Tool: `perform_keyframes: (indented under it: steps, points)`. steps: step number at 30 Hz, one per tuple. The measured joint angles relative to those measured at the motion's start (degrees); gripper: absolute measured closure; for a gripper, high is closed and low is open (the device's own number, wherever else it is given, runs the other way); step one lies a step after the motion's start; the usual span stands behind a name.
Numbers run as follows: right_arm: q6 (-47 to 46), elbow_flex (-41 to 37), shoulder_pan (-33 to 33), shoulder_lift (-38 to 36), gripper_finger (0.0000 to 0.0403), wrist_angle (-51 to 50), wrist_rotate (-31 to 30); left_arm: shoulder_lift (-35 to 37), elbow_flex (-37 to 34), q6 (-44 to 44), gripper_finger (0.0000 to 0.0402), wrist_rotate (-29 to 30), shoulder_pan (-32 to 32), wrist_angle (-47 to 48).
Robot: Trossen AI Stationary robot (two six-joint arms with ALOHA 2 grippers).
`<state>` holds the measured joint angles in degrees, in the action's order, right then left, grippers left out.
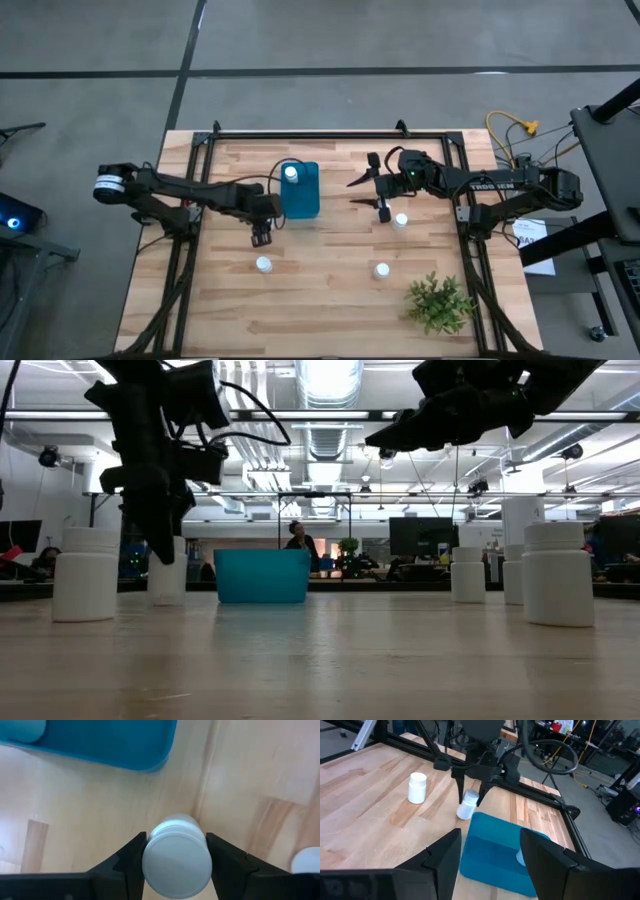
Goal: Pick and place pill bottles into a basket
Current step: Put the white medicine bottle into the blue bin
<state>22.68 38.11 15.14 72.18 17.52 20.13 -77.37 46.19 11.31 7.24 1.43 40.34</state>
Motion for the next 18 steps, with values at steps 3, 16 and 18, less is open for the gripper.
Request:
perform_keyframes:
  steps: [3,16,18]
  points:
    - [-0.1,0.0,-0.7,0.0,0.0209,1.3,0.3,2.3,0.4,0.3,0.0244,-0.2,0.0,0.3]
    - [4.7,0.5,-6.9,0.0,0.0209,5.4,1.4,18.7,1.4,3.7,0.0244,-1.8,-0.9,-10.9]
    - [5.3,1.4,-8.0,0.0,0.0209,5.4,0.7,20.6,1.2,4.9,0.0244,-1.8,-0.9,-17.0]
